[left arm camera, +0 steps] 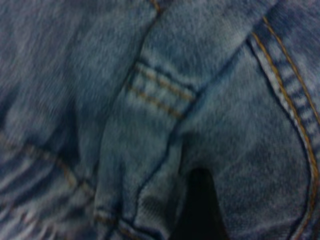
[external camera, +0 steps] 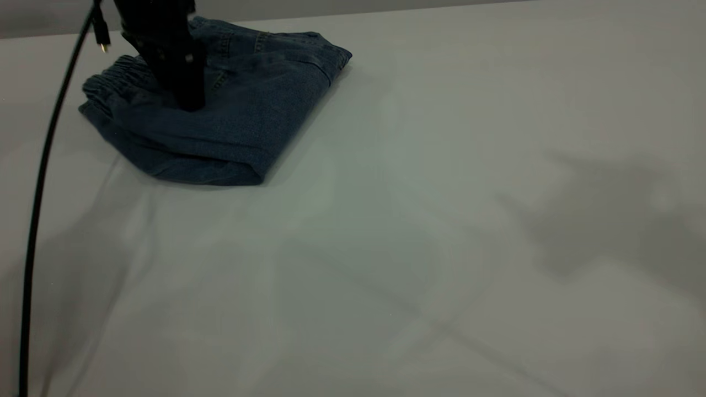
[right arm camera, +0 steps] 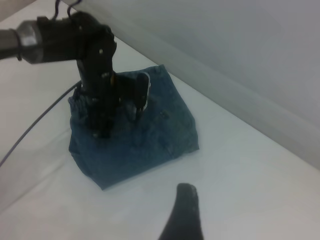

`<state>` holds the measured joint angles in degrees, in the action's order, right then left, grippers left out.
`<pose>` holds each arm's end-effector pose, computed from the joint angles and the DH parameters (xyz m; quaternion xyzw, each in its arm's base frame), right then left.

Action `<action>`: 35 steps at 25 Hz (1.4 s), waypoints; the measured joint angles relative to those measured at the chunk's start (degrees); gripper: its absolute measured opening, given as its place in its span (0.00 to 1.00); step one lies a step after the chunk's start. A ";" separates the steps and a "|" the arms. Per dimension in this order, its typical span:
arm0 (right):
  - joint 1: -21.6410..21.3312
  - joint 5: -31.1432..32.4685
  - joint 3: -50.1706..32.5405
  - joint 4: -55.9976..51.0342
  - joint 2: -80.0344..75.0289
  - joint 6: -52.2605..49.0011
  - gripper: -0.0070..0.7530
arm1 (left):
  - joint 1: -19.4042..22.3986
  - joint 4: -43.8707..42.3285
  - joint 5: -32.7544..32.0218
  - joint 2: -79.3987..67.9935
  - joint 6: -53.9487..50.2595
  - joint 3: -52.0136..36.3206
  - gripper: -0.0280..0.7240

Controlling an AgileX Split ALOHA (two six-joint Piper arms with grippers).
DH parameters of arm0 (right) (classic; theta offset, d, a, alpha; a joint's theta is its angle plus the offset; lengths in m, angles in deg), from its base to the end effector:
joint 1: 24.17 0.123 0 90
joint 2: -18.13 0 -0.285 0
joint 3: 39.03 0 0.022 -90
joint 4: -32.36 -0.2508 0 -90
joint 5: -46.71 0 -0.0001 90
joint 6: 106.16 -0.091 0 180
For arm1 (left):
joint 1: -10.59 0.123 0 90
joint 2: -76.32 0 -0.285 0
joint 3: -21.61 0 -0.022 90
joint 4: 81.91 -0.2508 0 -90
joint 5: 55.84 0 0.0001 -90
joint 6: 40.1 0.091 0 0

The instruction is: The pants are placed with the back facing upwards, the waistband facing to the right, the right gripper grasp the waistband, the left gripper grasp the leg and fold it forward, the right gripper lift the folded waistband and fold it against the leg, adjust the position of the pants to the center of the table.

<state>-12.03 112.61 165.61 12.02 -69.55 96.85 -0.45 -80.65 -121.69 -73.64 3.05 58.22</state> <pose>0.2583 0.0851 0.4884 -0.2724 0.8454 0.1355 0.4390 0.4775 -0.0950 0.0955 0.4515 0.8922 -0.0077 0.0095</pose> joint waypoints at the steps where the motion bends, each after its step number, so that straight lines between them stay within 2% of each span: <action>1: 0.00 0.00 0.00 0.00 0.00 0.00 0.74 | 0.00 0.00 0.30 -0.65 0.58 0.00 0.74; 9: 0.00 -0.06 0.05 0.24 -0.05 0.00 0.74 | -0.11 1.93 0.53 -2.98 -1.67 0.12 0.74; 15: 0.00 -0.74 0.05 0.17 -0.05 0.00 0.74 | -2.31 6.38 -2.01 -2.98 -4.71 0.00 0.74; 22: 0.00 -1.24 0.05 -0.21 -0.10 0.00 0.74 | -7.89 6.69 -3.73 -2.98 -14.20 0.38 0.74; 31: 0.00 -2.04 0.05 -0.54 -0.10 0.00 0.74 | -15.50 7.06 -4.20 -2.98 -33.73 5.16 0.74; 35: 0.00 -2.98 0.05 -0.54 -0.10 0.00 0.74 | -17.89 6.57 -4.14 -2.93 -39.28 5.26 0.74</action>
<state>-12.03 109.63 165.66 11.48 -69.66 96.85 -18.35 -74.09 -125.83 -76.56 -36.23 63.48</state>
